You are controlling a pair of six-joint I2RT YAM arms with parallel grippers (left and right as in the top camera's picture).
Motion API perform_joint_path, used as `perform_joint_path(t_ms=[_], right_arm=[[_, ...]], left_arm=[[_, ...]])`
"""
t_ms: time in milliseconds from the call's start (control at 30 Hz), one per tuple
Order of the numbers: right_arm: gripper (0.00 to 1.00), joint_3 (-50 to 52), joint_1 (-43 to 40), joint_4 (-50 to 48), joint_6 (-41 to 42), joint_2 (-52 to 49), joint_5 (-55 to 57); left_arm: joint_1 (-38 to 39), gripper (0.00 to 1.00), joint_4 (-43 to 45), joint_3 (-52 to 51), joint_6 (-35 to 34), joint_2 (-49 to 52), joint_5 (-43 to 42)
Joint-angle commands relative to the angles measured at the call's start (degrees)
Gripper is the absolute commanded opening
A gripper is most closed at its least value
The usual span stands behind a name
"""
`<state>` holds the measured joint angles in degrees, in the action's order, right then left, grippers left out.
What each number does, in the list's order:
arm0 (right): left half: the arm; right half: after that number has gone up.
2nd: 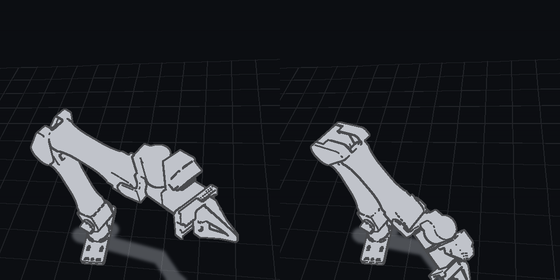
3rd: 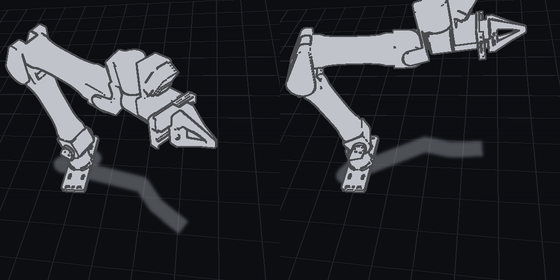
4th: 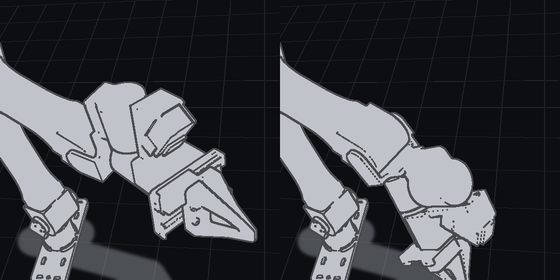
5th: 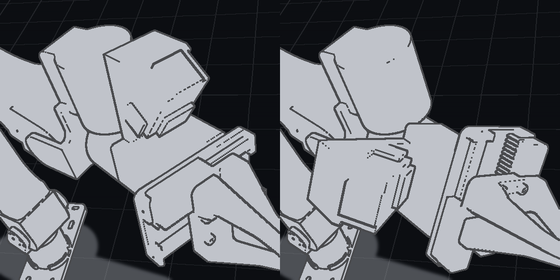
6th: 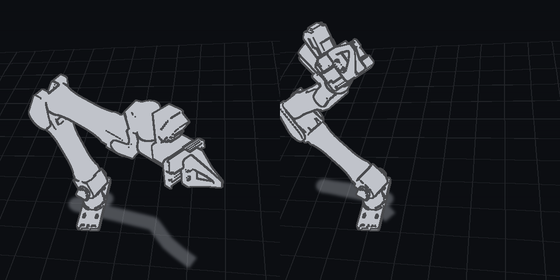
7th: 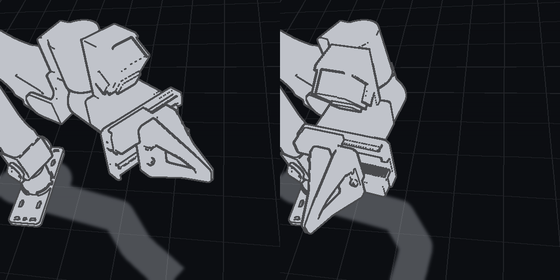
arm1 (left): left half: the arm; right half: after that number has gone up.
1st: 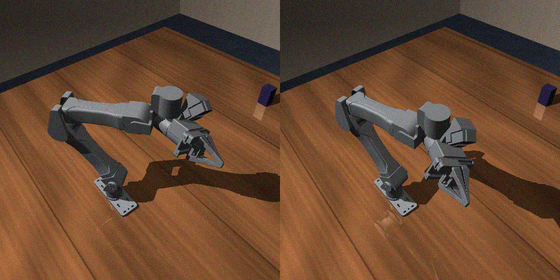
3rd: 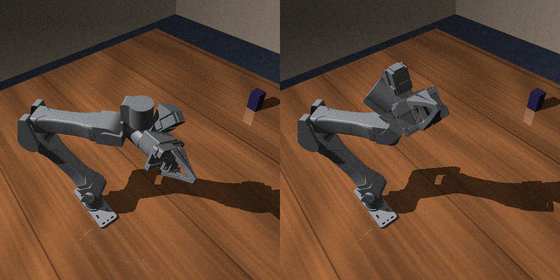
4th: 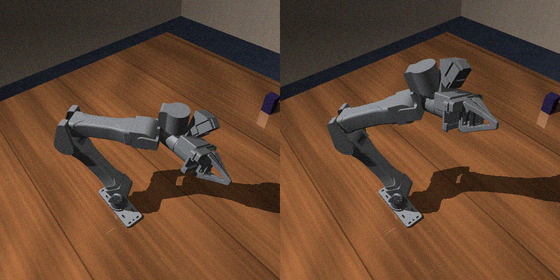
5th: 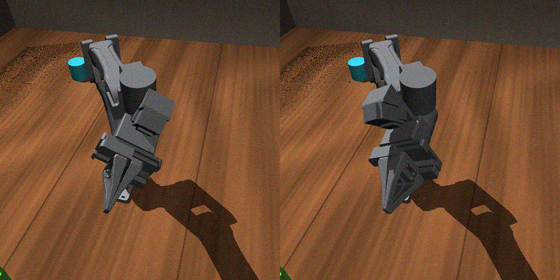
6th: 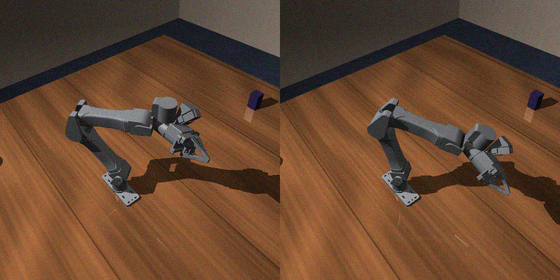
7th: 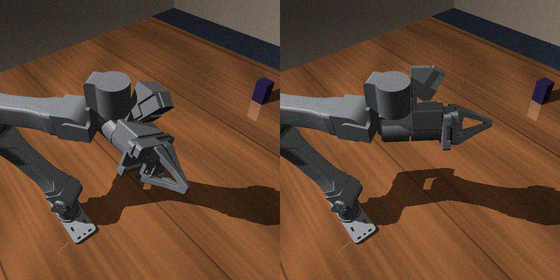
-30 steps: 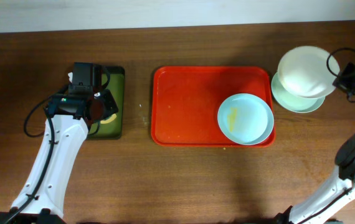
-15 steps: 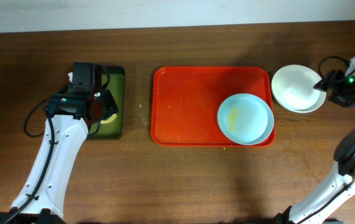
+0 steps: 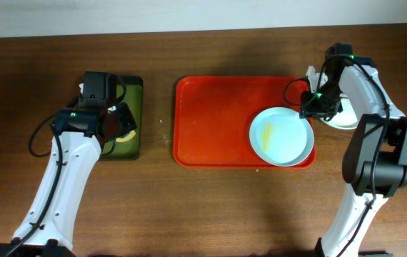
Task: Clean dirty plates on tray and stack at the side
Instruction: 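Grip the right blue plate rim with the right gripper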
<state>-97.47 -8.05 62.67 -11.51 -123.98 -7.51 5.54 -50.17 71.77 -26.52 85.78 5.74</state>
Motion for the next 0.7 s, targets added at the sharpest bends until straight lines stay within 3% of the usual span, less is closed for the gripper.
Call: perform_joint_path(t_ms=[0,200,400,500,667], right_arm=[[0.41,0.31,1.29,3.23,1.51,-0.13,2.21],[0.42,0.44,1.29,11.3,1.51,-0.13,2.25],[0.46,1.14,1.29,11.26,4.42,-0.13,8.04],[0.36,1.75,1.29,11.37,5.75,-0.13,5.4],[0.35,6.12,1.29,8.41,6.03,-0.13,5.14]], left_arm=[[-0.2,0.0,0.11,-0.48,0.92,0.13,-0.61],[-0.2,0.0,0.17,-0.48,0.92,0.13,-0.61],[-0.2,0.0,0.22,-0.48,0.92,0.13,-0.61],[-0.2,0.0,0.24,-0.48,0.92,0.13,-0.61],[-0.2,0.0,0.37,-0.48,0.92,0.13,-0.61]])
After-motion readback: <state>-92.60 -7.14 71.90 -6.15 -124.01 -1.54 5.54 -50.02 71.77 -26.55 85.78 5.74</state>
